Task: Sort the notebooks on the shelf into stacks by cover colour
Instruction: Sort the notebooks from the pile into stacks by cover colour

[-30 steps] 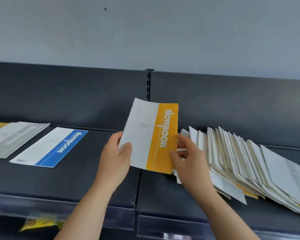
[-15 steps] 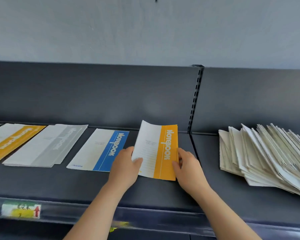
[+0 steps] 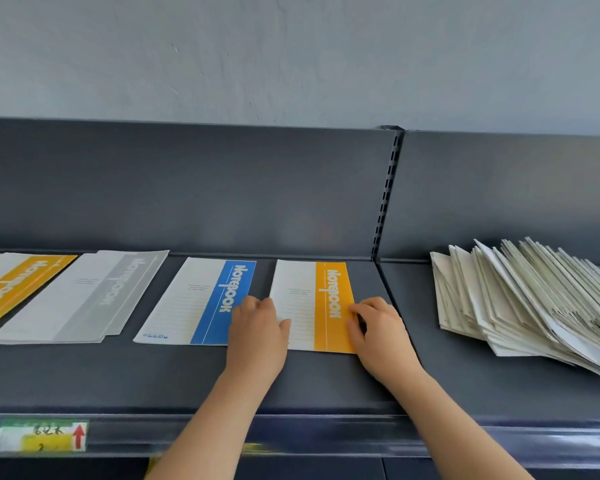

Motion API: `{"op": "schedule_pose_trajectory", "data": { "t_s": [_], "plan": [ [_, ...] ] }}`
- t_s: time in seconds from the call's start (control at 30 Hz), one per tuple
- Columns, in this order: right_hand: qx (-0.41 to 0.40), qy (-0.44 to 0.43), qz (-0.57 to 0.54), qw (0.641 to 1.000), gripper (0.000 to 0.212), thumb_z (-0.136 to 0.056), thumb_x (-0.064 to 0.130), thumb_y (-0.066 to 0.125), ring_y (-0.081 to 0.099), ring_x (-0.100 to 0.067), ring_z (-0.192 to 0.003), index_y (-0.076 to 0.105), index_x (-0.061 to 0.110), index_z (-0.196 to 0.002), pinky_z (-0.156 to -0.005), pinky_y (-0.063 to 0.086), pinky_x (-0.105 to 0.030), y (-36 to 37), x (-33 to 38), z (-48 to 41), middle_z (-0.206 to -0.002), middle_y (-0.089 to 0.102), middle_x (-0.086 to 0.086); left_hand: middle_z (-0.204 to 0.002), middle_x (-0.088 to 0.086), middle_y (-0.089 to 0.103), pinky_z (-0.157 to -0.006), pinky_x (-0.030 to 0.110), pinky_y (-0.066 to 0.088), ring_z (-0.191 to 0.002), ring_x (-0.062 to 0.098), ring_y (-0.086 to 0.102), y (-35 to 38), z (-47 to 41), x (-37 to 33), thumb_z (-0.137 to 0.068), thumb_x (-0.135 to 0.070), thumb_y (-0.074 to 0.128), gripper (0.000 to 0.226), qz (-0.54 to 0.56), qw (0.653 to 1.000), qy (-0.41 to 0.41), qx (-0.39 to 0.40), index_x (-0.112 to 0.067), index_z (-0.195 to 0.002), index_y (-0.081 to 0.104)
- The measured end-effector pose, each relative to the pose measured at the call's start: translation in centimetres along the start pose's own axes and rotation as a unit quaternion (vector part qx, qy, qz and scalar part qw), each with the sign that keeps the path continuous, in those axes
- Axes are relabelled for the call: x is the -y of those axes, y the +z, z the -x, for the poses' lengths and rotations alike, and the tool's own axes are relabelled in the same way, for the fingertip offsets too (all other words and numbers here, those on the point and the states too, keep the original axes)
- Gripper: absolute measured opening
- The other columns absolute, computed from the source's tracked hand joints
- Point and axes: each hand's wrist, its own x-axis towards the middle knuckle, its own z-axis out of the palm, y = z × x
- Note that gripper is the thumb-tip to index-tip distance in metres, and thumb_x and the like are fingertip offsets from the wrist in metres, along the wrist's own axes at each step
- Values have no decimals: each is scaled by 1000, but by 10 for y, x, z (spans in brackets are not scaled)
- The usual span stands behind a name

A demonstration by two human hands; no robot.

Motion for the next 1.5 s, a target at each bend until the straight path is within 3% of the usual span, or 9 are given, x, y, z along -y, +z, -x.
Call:
{"op": "schedule_pose_trajectory", "data": {
  "t_s": [0.17, 0.43, 0.6, 0.8, 1.13, 1.2, 1.3, 1.4, 1.5],
  "plan": [
    [-34, -24, 14, 999, 27, -97, 24, 43, 52, -13, -105, 62, 16, -115, -82, 40, -20, -12, 1, 3, -117, 59, 4, -123, 2, 48, -90, 26, 44, -114, 16, 44, -10, 3, -5, -98, -37, 42, 33, -54, 998, 31, -11, -17, -124, 49],
    [-130, -43, 70, 988, 14, -89, 10, 55, 60, -31, -89, 64, -1, -92, -74, 51, -39, -71, -14, 19, -95, 66, -11, -131, -4, 50, -94, 28, 40, -118, 15, 45, -36, 11, -58, -97, -40, 42, 39, 31, 988, 133, -68, -20, -129, 52],
    [-171, -17, 57, 983, 26, -91, 17, 56, 60, -23, -107, 64, 9, -115, -89, 44, -27, -118, -52, 35, -120, 64, -2, -120, -4, 56, -91, 26, 36, -110, 18, 49, -24, 21, -115, -94, -34, 50, 34, 104, 971, 205, -73, -18, -123, 59],
    [-225, 26, 60, 972, 25, -92, 18, 55, 62, -18, -104, 66, 12, -113, -80, 35, -15, -182, -126, 54, -118, 65, 3, -111, -6, 59, -88, 29, 45, -104, 15, 53, 7, 36, -205, -94, -31, 51, 28, 174, 946, 270, -46, -18, -116, 63],
    [-113, 265, 66, 955, 36, -96, 26, 43, 50, -25, -121, 58, 11, -124, -96, 38, -32, -256, -322, 80, -133, 55, -3, -94, 2, 65, -77, 36, 53, -90, 18, 60, 83, 69, -360, -95, -25, 47, 18, 201, 934, 289, 59, -13, -91, 61],
    [-64, 301, 76, 948, 39, -92, 35, 34, 55, -31, -105, 62, 9, -100, -80, 42, -33, -260, -348, 86, -108, 60, -8, -91, 7, 66, -76, 42, 54, -87, 22, 62, 97, 73, -383, -94, -24, 46, 18, 195, 933, 291, 76, -12, -84, 55],
    [-41, 301, 66, 950, 31, -89, 35, 37, 54, -30, -81, 43, 14, -68, -64, 37, -32, -258, -373, 92, -76, 51, -3, -93, 7, 66, -77, 42, 53, -88, 22, 62, 117, 75, -412, -94, -26, 47, 22, 170, 939, 281, 103, -8, -89, 60],
    [-28, 235, 68, 969, 27, -95, 33, 39, 54, -24, -88, 55, 13, -87, -74, 33, -27, -257, -374, 98, -92, 60, 0, -88, 4, 64, -69, 35, 50, -86, 20, 61, 136, 70, -431, -94, -33, 49, 32, 112, 954, 256, 110, -13, -69, 45],
    [-7, 186, 32, 982, 33, -98, 33, 40, 51, -21, -108, 58, 10, -112, -91, 26, -17, -260, -363, 102, -116, 60, -2, -77, -2, 57, -57, 29, 38, -71, 18, 53, 144, 65, -441, -91, -40, 51, 31, 58, 968, 229, 85, -15, -73, 44]
  ]
}}
